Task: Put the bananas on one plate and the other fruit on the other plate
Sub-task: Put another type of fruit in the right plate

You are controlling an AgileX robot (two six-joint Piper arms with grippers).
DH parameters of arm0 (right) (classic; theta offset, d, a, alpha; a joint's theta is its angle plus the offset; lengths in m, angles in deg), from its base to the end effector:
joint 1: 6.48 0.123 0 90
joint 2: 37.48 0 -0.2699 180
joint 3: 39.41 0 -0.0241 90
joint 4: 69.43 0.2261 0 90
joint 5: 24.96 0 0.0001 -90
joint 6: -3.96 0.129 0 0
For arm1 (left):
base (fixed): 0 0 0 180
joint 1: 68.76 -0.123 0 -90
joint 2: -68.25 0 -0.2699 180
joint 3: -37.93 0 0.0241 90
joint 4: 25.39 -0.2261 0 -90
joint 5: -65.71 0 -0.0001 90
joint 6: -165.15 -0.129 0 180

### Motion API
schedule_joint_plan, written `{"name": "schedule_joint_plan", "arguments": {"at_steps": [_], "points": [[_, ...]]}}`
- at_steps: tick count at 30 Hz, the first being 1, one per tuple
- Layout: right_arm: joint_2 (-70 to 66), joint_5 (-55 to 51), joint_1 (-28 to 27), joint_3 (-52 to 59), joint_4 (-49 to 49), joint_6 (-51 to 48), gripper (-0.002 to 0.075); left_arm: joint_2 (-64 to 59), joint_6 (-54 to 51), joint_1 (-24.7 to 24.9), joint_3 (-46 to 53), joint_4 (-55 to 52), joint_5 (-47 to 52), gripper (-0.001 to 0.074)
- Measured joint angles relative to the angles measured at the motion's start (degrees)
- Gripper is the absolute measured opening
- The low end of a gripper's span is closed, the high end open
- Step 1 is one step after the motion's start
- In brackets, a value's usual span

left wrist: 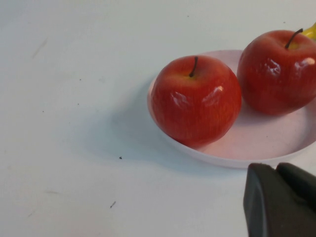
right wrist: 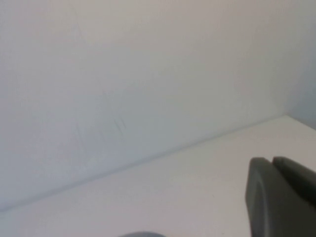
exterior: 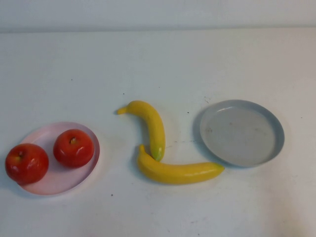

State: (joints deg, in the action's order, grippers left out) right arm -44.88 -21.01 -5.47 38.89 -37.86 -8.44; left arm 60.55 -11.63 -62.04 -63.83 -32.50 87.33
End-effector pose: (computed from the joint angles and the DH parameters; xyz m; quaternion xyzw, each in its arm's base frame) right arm 0.0838 -0.0031 0.2159 0.1169 0.6478 0.1198 0.7432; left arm 0.0794 -0.0034 0.1606 0.0576 0.8038 0.0012 0.5921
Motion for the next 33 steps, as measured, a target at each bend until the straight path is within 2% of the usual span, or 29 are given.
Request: {"name": "schedule_joint_plan", "arguments": {"at_steps": [7, 13, 18, 25, 33], "points": [[0.00, 5.26, 0.00, 0.00, 2.87, 0.22, -0.0017, 0.00, 0.00, 0.00, 0.00, 0.00, 0.00, 0.0004], [0.00, 3.66, 0.00, -0.10, 4.15, 1.44, -0.0017, 0.00, 0.00, 0.00, 0.00, 0.00, 0.00, 0.0004], [-2.60, -11.99, 0.00, -6.37, 5.18, 2.10, -0.0017, 0.00, 0.00, 0.00, 0.00, 0.00, 0.00, 0.0004], [-17.99, -33.17, 0.00, -19.92, 1.77, 1.78, -0.0017, 0.00, 0.00, 0.00, 0.00, 0.00, 0.00, 0.0004], [-38.45, -49.68, 0.12, -32.85, -2.53, -8.06, -0.0017, 0.00, 0.00, 0.00, 0.00, 0.00, 0.00, 0.0004]]}}
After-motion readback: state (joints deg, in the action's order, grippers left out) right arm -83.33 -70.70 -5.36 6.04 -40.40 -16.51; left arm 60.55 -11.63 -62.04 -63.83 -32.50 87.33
